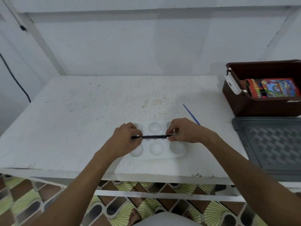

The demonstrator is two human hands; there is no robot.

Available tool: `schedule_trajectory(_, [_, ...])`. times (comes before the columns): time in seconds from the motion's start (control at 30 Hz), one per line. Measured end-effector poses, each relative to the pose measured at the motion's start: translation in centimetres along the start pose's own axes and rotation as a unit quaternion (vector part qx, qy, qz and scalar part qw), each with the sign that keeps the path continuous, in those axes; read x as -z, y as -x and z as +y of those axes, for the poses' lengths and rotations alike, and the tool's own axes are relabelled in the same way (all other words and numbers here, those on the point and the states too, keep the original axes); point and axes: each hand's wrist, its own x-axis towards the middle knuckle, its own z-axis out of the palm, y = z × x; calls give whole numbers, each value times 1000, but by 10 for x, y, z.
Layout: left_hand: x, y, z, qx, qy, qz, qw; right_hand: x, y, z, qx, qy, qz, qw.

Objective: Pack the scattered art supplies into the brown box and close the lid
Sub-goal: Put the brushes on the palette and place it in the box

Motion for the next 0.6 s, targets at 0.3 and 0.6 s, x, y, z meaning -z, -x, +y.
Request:
schedule_trajectory(0.3, [12, 3, -8, 16, 27, -11, 999, -1, 13, 14, -15, -47, 68, 997])
schedule_trajectory(0.6, [24, -4, -10, 40, -58, -80, 994, -2, 18, 25, -16, -29, 82, 996])
